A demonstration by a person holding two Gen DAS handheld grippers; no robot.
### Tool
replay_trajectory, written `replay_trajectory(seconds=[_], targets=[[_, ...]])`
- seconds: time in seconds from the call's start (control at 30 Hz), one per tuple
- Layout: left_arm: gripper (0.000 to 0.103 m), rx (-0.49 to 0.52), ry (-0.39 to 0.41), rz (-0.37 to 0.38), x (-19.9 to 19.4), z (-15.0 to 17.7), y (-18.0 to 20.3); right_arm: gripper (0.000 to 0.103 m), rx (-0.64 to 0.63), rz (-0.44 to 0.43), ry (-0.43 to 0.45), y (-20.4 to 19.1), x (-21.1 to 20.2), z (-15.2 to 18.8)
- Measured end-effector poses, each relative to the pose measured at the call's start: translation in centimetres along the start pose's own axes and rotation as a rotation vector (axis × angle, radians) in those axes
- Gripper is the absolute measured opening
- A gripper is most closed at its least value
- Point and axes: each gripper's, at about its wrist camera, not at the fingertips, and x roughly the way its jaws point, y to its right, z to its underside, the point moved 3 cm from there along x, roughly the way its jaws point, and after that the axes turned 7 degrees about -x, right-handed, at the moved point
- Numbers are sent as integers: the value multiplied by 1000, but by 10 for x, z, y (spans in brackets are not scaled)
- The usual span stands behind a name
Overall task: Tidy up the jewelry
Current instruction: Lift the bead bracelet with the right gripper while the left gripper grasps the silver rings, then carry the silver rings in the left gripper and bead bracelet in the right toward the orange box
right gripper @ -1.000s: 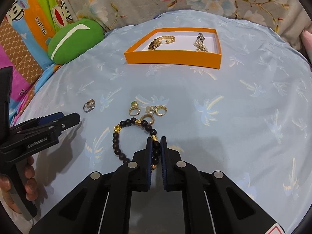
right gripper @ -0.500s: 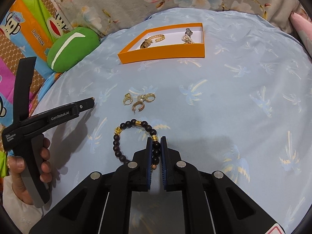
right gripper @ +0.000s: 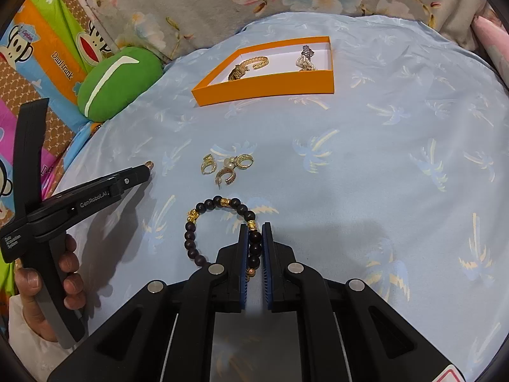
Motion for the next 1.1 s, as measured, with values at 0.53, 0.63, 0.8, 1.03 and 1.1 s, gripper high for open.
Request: replay_trajectory(seconds=[0.53,0.63,0.8,1.03,1.1], targets=[[23,-4,23,24,-29,0,4,7,10,-5,30,2,-6,1],[23,-1,27,27,-33,0,5,7,15,-4,42,4,-9,1],[24,-1,37,33,-41,-1,5,7,23,2,47,8,-14,5],[23,-6,37,39,-48,3,0,7,42,11,54,15,-24,14],[23,-11,33,36,-49,6,-3,7,45,15,54,17,-26,15]])
